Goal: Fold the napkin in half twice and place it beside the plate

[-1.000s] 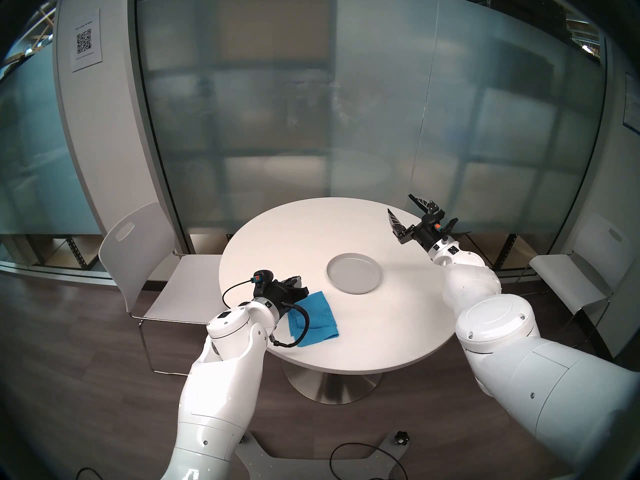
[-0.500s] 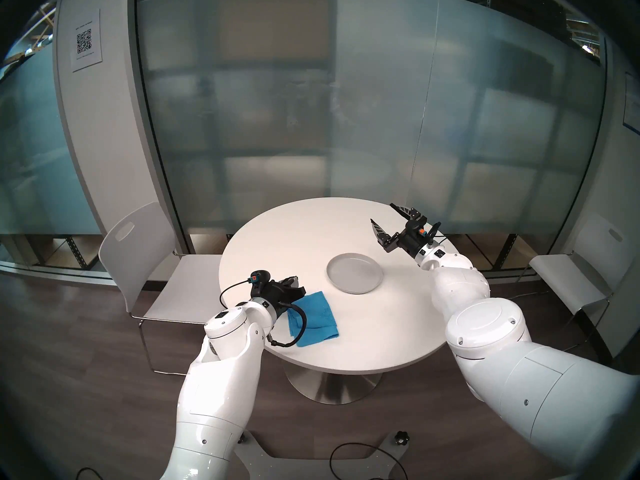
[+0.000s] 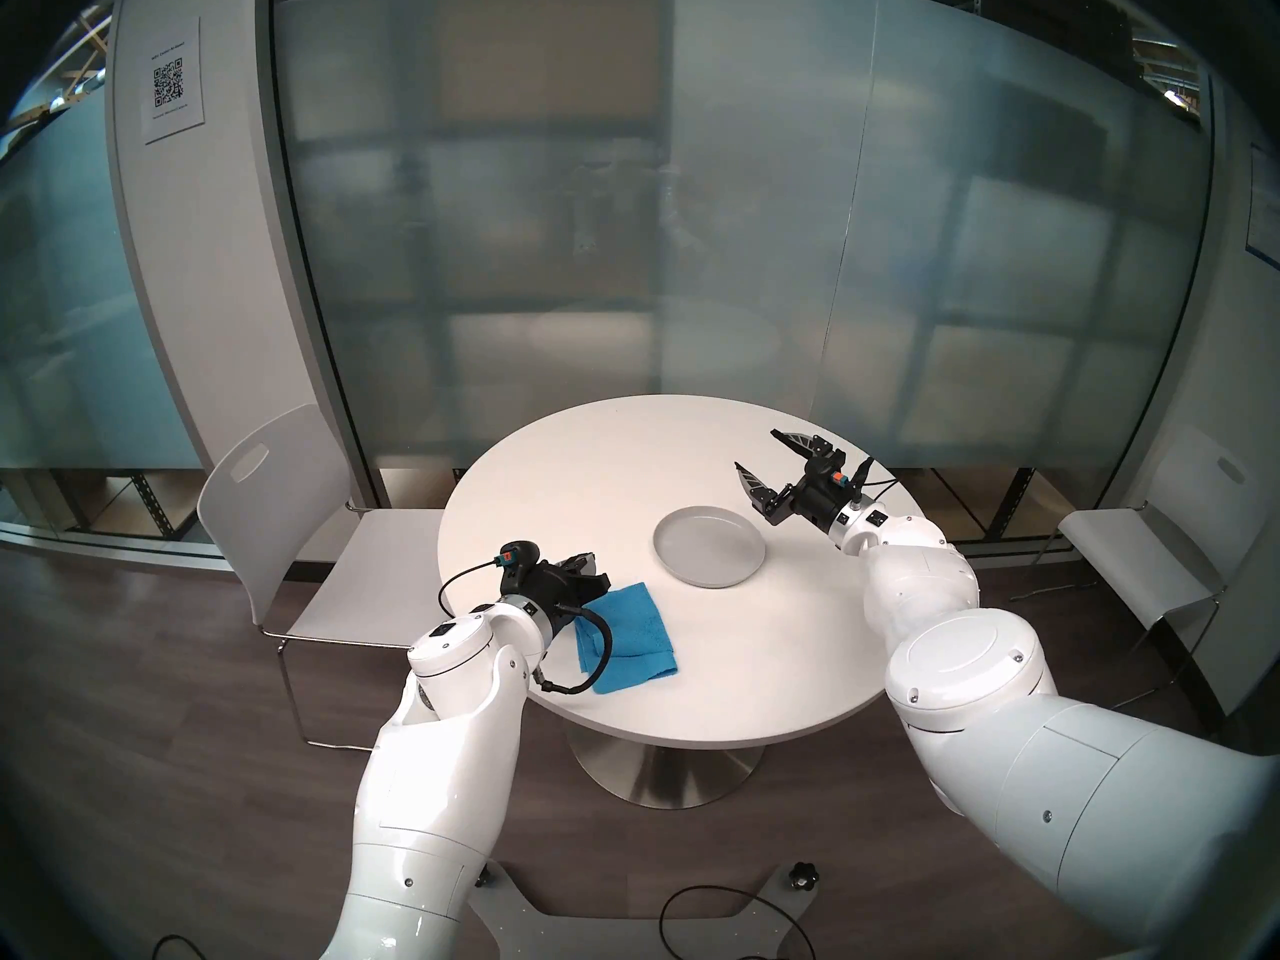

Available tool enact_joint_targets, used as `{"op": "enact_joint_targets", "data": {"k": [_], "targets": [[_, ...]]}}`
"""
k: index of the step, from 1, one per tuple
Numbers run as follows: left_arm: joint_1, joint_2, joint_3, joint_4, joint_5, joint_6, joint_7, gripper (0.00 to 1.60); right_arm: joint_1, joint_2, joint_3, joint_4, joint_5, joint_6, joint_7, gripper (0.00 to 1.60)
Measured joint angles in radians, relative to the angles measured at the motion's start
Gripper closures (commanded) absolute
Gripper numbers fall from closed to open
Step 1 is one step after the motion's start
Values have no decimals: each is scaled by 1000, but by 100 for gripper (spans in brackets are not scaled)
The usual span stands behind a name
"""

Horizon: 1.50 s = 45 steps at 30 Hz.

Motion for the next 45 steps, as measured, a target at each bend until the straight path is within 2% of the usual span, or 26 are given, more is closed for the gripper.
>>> {"op": "enact_joint_targets", "data": {"k": [19, 31, 45], "targets": [[0, -1, 9, 6, 0, 0, -5, 85, -53, 13, 0, -57, -48, 71, 68, 0], [0, -1, 16, 7, 0, 0, -8, 85, -96, 25, -5, -105, -104, 119, 119, 0], [0, -1, 16, 7, 0, 0, -9, 85, -123, -1, -23, -151, -173, 166, 182, 0]]}}
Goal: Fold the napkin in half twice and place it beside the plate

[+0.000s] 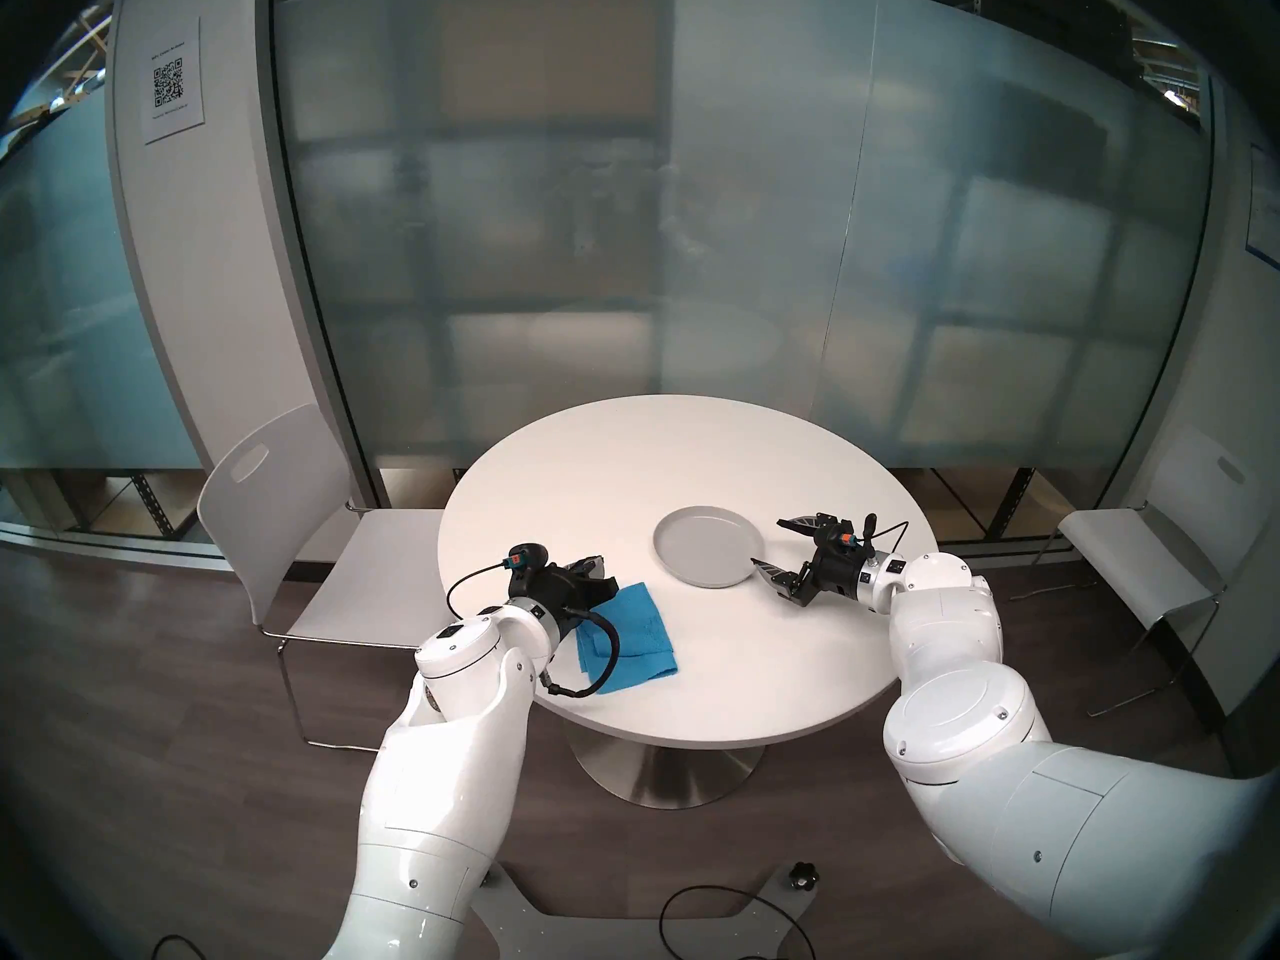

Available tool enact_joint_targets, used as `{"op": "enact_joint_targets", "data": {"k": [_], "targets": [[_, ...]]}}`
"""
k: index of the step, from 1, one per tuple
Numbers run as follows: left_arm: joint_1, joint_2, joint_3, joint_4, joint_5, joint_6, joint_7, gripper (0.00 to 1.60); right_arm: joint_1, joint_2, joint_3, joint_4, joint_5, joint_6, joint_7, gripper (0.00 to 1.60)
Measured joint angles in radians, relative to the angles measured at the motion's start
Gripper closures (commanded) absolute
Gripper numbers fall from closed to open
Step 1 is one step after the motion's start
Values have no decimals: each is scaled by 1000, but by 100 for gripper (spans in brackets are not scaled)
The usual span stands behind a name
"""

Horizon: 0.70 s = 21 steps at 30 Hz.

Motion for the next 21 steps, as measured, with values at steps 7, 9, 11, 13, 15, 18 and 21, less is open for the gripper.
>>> {"op": "enact_joint_targets", "data": {"k": [7, 9, 11, 13, 15, 18, 21], "targets": [[0, 0, -3, 0, 0, 0, 0, 85, 0, -20, -13, -29, -30, 20, 28, 0], [0, 0, -5, 0, 0, 0, -1, 85, 1, -26, -18, -40, -39, 26, 37, 0], [0, 0, -8, 0, 0, 0, -1, 85, 3, -32, -22, -51, -47, 31, 44, 0], [0, 0, -12, 0, 0, 0, -1, 85, 7, -38, -28, -63, -55, 36, 52, 0], [0, 0, -16, 0, 0, 0, -1, 85, 10, -44, -33, -72, -61, 40, 58, 0], [-1, 0, -24, 0, 0, 0, -1, 85, 19, -58, -44, -92, -71, 48, 72, 0], [-1, 0, -30, 0, 0, 0, -1, 85, 28, -73, -56, -109, -79, 54, 84, 0]]}}
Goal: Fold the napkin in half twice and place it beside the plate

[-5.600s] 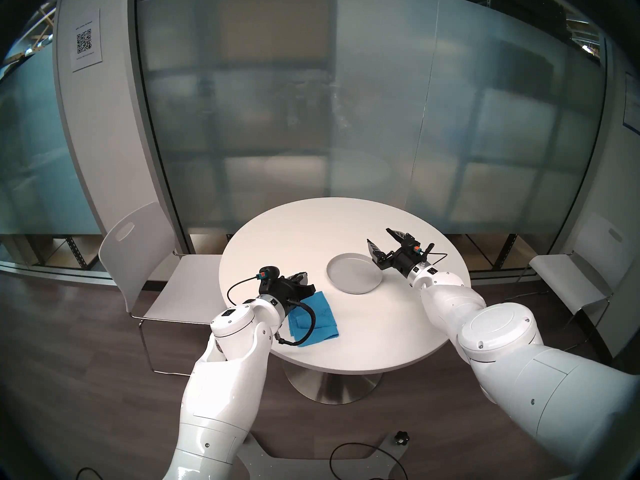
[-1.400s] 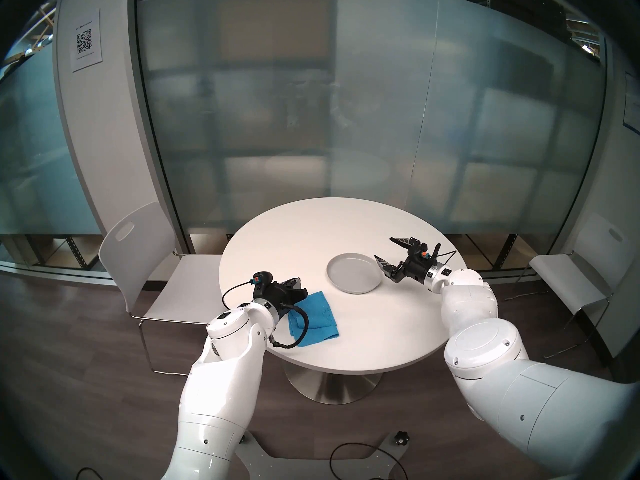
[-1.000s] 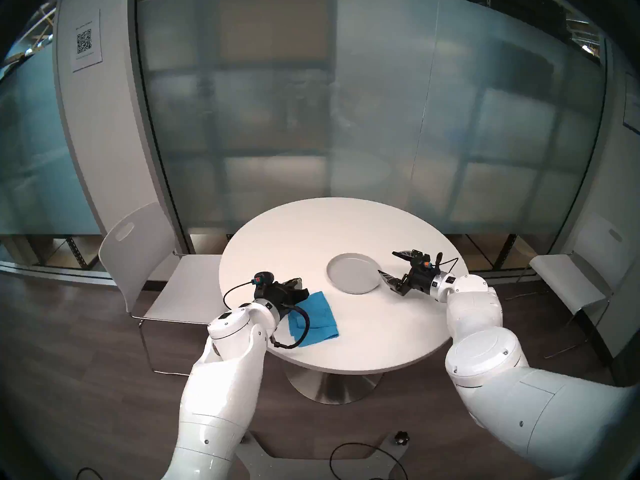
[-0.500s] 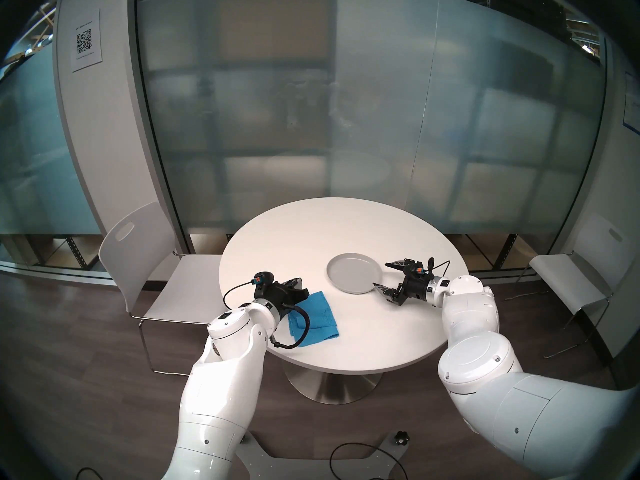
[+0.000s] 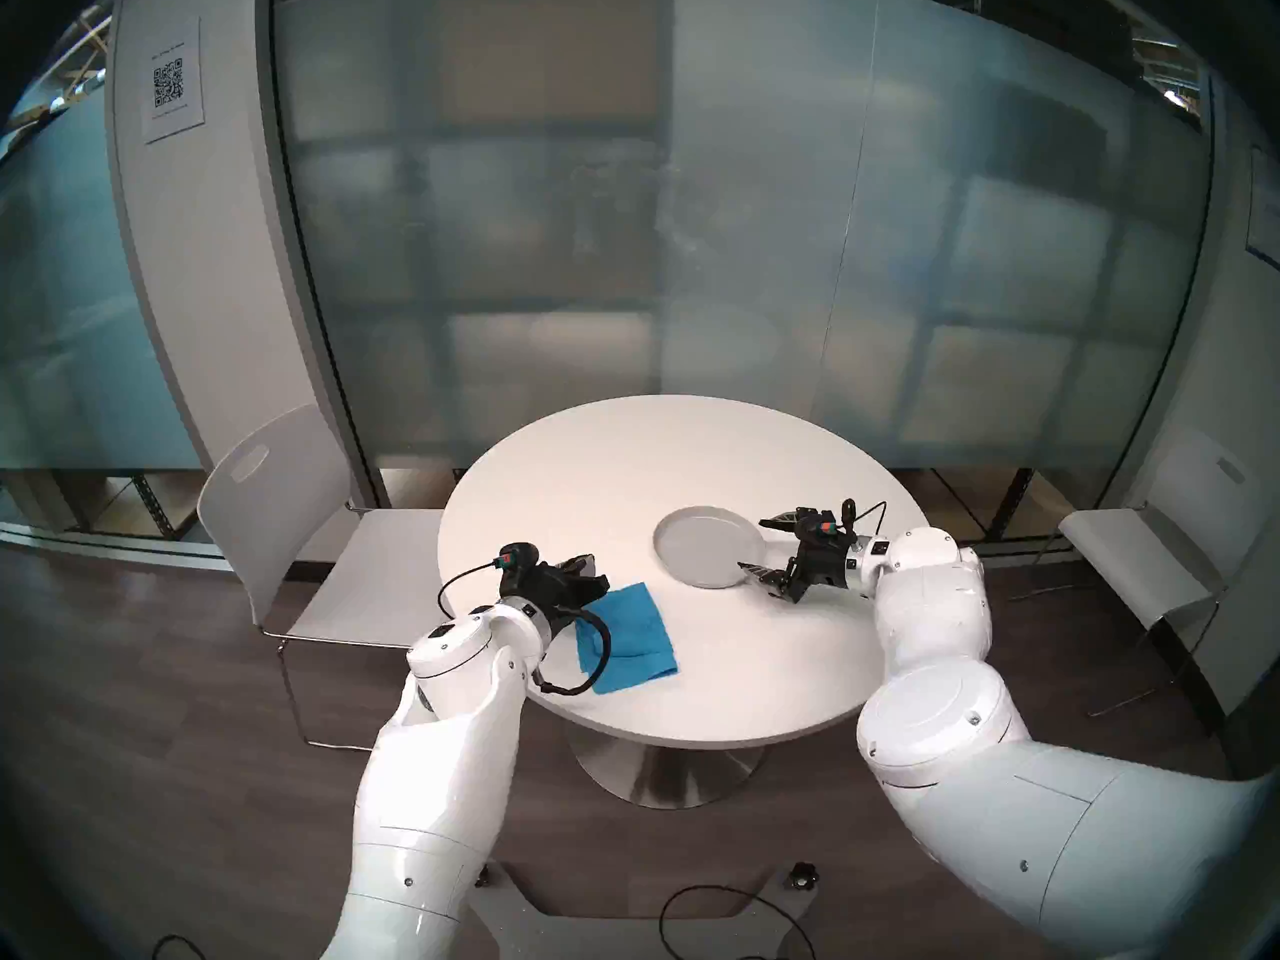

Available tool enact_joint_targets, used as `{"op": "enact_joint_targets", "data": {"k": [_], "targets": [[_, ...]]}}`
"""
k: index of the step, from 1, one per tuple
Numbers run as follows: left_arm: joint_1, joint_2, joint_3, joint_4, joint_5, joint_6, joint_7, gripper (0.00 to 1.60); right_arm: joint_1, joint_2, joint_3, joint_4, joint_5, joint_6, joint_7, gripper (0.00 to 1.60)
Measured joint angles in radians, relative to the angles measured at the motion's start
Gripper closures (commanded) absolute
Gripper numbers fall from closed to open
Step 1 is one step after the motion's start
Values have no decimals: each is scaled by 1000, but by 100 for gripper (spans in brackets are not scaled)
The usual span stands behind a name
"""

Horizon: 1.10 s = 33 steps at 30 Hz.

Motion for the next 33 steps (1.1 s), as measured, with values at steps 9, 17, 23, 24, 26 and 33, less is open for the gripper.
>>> {"op": "enact_joint_targets", "data": {"k": [9, 17, 23, 24, 26, 33], "targets": [[-2, 0, -21, -1, 0, 0, -1, 84, 24, -53, -40, -49, -22, 21, 40, 34], [-5, 0, -37, -1, 0, 0, -2, 84, 34, -104, -74, -90, -46, 44, 80, 68], [-8, 0, -47, -1, 0, 0, -3, 84, 35, -138, -97, -128, -73, 64, 113, 80], [-8, -1, -48, -1, 0, 0, -4, 84, 35, -143, -100, -134, -78, 67, 119, 82], [-9, -1, -51, -2, 0, 0, -4, 84, 34, -153, -107, -149, -90, 75, 130, 83], [-12, -2, -60, -3, 0, 0, -7, 84, 28, -185, -128, -204, -134, 102, 171, 86]]}}
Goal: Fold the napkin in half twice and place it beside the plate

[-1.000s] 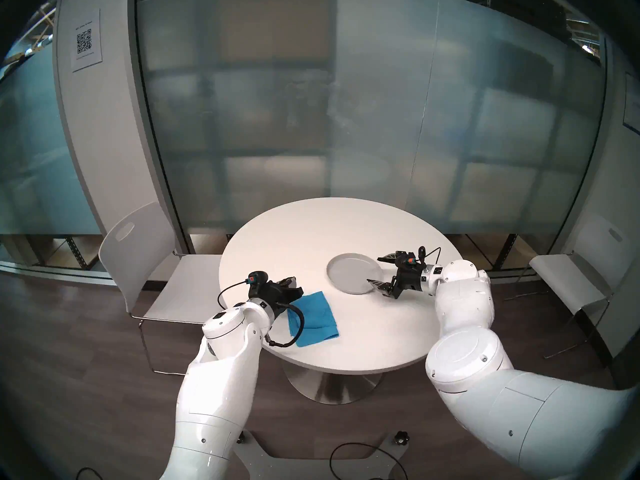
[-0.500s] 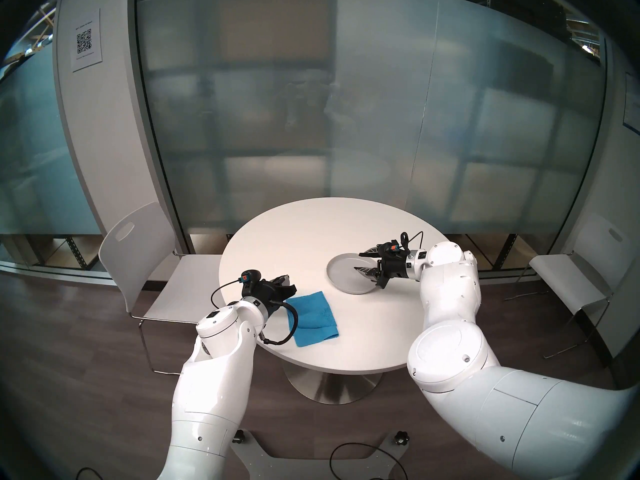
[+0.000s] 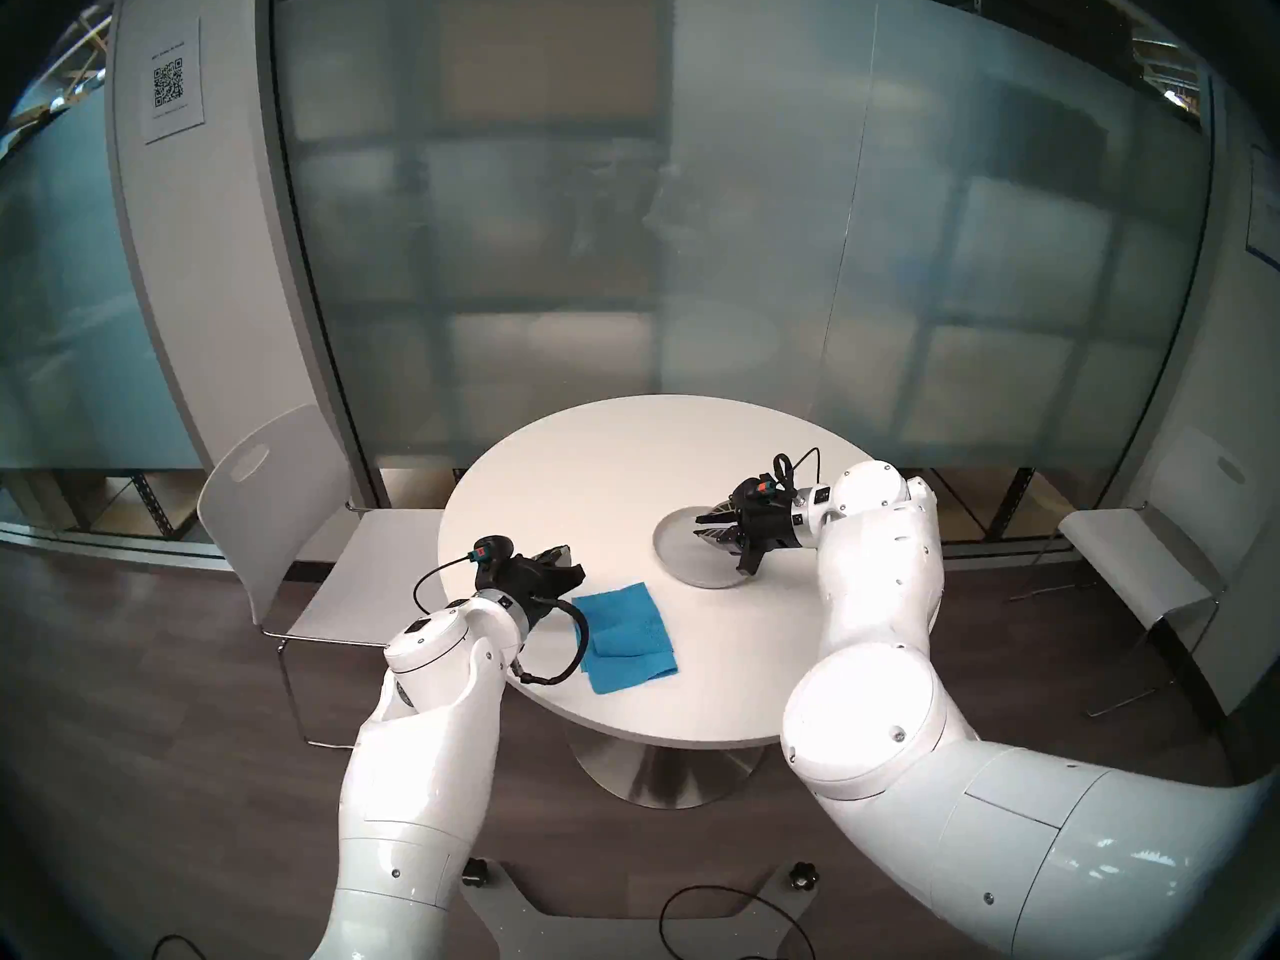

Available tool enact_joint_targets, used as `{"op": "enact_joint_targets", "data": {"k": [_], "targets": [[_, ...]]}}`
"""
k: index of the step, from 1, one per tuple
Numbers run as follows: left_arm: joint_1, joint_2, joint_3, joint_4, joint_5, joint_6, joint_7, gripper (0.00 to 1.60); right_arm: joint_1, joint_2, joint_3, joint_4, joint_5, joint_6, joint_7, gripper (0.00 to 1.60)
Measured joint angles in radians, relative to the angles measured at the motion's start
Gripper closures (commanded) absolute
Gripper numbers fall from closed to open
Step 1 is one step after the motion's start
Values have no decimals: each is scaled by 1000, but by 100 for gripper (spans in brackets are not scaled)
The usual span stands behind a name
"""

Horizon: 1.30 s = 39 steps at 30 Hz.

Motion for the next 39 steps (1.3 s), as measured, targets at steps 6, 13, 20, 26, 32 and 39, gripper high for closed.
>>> {"op": "enact_joint_targets", "data": {"k": [6, 13, 20, 26, 32, 39], "targets": [[-2, -1, -7, -1, 0, 0, -3, 84, -10, -26, -15, -58, -40, 26, 36, 93], [-3, -2, -13, -3, 0, 0, -5, 84, -22, -54, -27, -133, -86, 55, 70, 85], [-4, -4, -15, -8, 0, 0, -9, 84, -38, -75, -30, -223, -133, 90, 102, 14], [-5, -5, -13, -13, 0, 0, -12, 84, -56, -92, -30, -318, -179, 126, 119, 21], [-5, -6, -3, -19, 0, 0, -15, 84, -83, -113, -31, -406, -222, 160, 119, 35], [-4, -7, 6, -26, 0, 0, -18, 84, -119, -128, -48, -503, -261, 196, 119, 69]]}}
